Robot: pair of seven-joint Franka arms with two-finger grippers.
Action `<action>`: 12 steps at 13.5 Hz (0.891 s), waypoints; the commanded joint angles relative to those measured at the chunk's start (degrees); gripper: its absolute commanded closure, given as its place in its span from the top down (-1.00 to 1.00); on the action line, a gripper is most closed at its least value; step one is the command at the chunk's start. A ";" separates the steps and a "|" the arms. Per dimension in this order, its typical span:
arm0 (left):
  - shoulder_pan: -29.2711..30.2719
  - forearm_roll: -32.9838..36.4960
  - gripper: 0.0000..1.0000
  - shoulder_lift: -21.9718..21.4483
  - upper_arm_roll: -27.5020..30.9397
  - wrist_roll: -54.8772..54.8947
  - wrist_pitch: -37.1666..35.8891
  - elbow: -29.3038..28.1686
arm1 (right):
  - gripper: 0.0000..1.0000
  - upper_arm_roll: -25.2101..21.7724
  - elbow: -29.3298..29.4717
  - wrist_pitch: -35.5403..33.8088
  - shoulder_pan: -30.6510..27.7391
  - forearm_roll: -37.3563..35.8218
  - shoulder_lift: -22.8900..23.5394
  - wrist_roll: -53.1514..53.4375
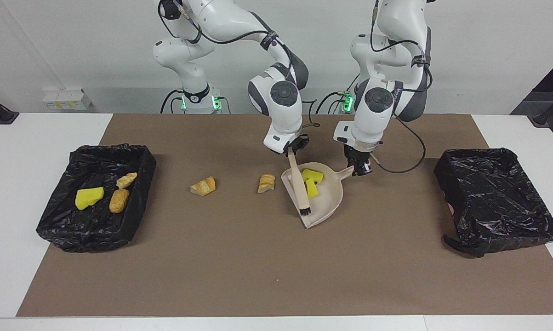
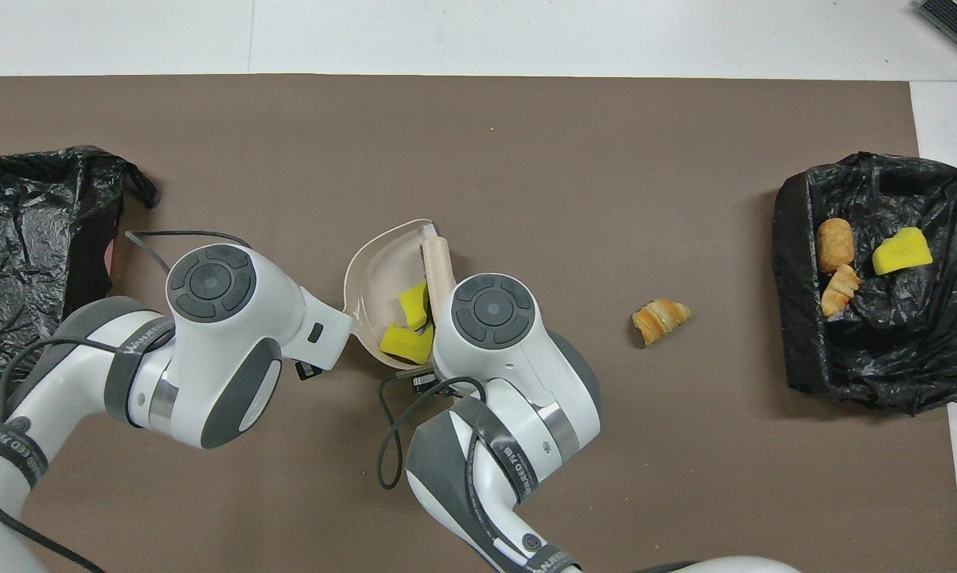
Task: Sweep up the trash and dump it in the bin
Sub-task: 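Brush the pieces into the dustpan held by the left gripper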
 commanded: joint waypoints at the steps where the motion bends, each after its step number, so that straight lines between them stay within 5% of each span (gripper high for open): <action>1: -0.80 0.35 -1.00 -0.63 0.58 0.28 2.41 -1.50 | -1.00 -0.40 0.40 -3.20 -2.16 0.52 -2.53 0.38; 7: -2.73 2.36 -1.00 -0.80 0.66 7.67 0.31 -1.23 | -1.00 -0.58 -3.20 -12.16 -10.77 0.00 -9.39 -1.29; 12: -3.52 2.46 -1.00 -1.41 0.31 6.62 -0.57 -1.76 | -1.00 -0.76 -12.23 -14.55 -16.66 -8.08 -15.19 -0.77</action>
